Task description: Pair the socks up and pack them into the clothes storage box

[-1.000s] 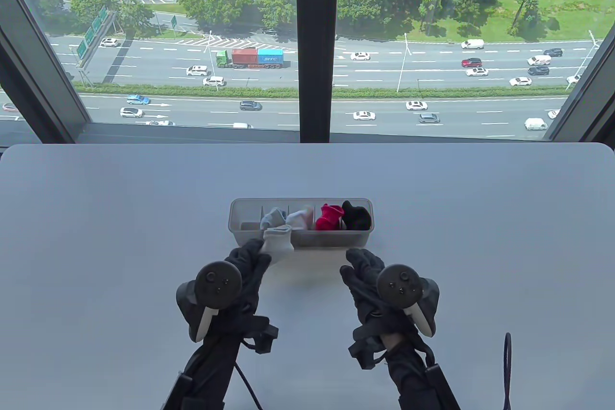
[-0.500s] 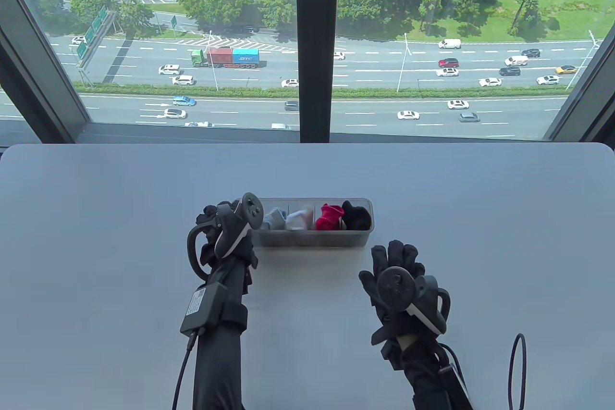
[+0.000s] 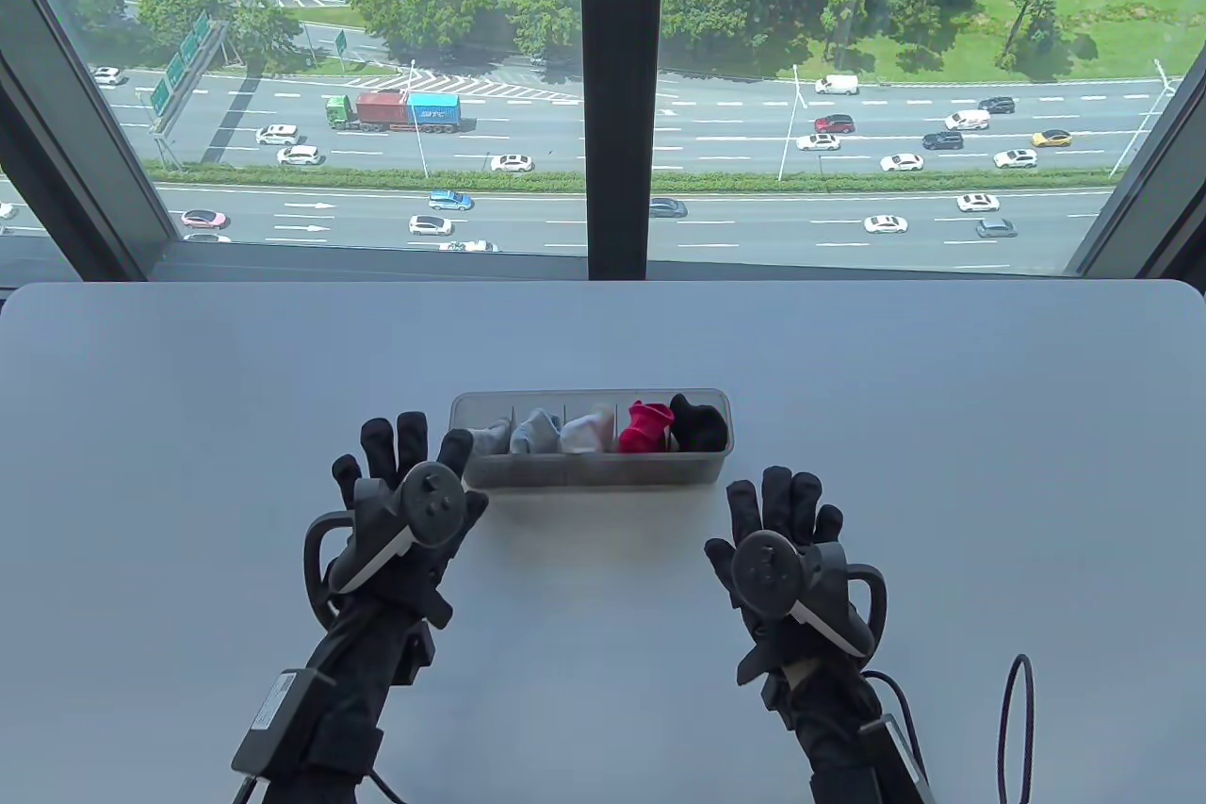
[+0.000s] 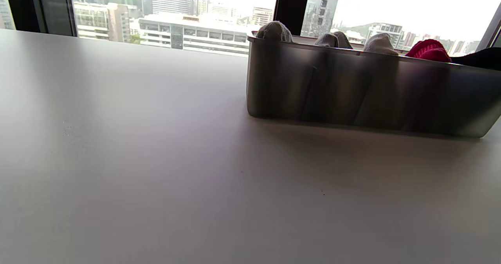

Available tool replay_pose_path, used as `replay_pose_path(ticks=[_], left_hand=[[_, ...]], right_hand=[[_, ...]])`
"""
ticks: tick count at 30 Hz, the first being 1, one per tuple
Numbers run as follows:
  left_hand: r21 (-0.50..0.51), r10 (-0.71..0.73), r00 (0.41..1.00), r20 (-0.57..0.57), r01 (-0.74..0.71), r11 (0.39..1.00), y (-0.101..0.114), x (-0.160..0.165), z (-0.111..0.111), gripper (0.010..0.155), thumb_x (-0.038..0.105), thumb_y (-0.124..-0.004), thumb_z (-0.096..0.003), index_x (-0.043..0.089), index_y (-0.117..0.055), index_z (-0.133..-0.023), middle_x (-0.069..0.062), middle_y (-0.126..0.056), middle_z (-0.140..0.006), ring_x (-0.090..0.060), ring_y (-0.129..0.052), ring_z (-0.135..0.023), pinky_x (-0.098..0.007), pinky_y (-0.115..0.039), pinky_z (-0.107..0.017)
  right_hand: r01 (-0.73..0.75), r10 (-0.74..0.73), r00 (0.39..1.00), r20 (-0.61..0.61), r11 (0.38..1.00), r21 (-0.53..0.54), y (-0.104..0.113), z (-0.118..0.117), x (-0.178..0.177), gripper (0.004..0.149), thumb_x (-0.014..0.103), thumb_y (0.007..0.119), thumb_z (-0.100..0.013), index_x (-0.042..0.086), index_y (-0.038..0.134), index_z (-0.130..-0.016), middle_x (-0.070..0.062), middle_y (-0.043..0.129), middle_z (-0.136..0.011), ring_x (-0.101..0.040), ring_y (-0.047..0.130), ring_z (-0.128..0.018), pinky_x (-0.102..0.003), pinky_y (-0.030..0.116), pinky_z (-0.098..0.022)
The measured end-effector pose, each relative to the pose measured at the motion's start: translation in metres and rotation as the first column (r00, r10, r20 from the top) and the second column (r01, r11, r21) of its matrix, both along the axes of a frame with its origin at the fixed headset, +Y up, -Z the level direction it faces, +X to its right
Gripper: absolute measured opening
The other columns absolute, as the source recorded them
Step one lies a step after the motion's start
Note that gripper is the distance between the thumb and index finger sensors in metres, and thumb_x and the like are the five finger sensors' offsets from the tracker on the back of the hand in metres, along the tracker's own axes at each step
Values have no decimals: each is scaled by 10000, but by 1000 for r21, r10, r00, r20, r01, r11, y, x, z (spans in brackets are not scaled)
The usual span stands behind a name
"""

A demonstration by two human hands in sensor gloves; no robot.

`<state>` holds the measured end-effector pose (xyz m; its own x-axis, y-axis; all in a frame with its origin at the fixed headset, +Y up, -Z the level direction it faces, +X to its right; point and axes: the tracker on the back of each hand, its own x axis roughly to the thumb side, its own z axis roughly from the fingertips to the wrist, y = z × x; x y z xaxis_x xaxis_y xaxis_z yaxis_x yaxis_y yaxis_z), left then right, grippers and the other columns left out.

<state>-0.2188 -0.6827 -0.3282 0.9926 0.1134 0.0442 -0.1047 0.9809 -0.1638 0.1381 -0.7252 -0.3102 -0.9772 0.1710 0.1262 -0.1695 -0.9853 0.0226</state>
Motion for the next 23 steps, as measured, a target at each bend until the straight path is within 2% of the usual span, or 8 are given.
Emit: replay_pose_path(ticks=[3,6,9,11,14,23], left_hand=[[-46,6,1000,14,-5,999,-16,-5,27,676,553,-396,-605,356,-58,-1156,-89,170,-1164,-429,209,-1026,-692,17,-709],[-58,-15,1000,22,16,998,-32,-7,38,684,562,-390,-602,357,-27,-1144,-90,195,-1147,-428,225,-1014,-694,28,-700],[-136,-35,999,18,37,990,-41,-11,40,692,577,-370,-599,362,25,-1126,-90,236,-1124,-422,260,-993,-692,49,-687],[-119,-33,999,27,36,992,-45,-10,40,694,578,-375,-598,356,16,-1127,-97,225,-1127,-429,249,-995,-697,41,-686],[-155,-50,998,39,55,986,-50,-9,39,698,581,-372,-598,358,33,-1121,-96,236,-1121,-428,255,-993,-694,47,-686],[-157,-35,999,27,38,987,-51,-11,37,697,571,-383,-600,356,28,-1120,-97,234,-1120,-422,255,-992,-690,51,-686]], right_hand=[[-57,56,998,-6,998,-22,-3,0,1,710,483,512,-612,142,212,-1158,-242,29,-1191,-487,-28,-1015,-670,108,-710],[-89,89,996,-7,994,-56,-8,0,4,714,494,498,-612,154,186,-1156,-239,-3,-1184,-484,-60,-1004,-673,85,-701],[-110,110,994,-6,989,-101,-13,-1,6,714,499,474,-614,160,145,-1150,-230,-35,-1176,-481,-89,-993,-673,64,-695],[-114,114,993,-4,987,-111,-14,-1,8,723,510,468,-613,163,125,-1147,-230,-52,-1170,-481,-102,-988,-676,56,-689],[-124,124,992,-7,984,-127,-16,0,7,726,515,467,-612,165,123,-1146,-229,-57,-1169,-482,-106,-986,-676,53,-689],[-147,144,989,-26,979,-138,-16,-1,2,723,511,475,-612,165,135,-1148,-234,-52,-1168,-488,-99,-986,-685,67,-691]])
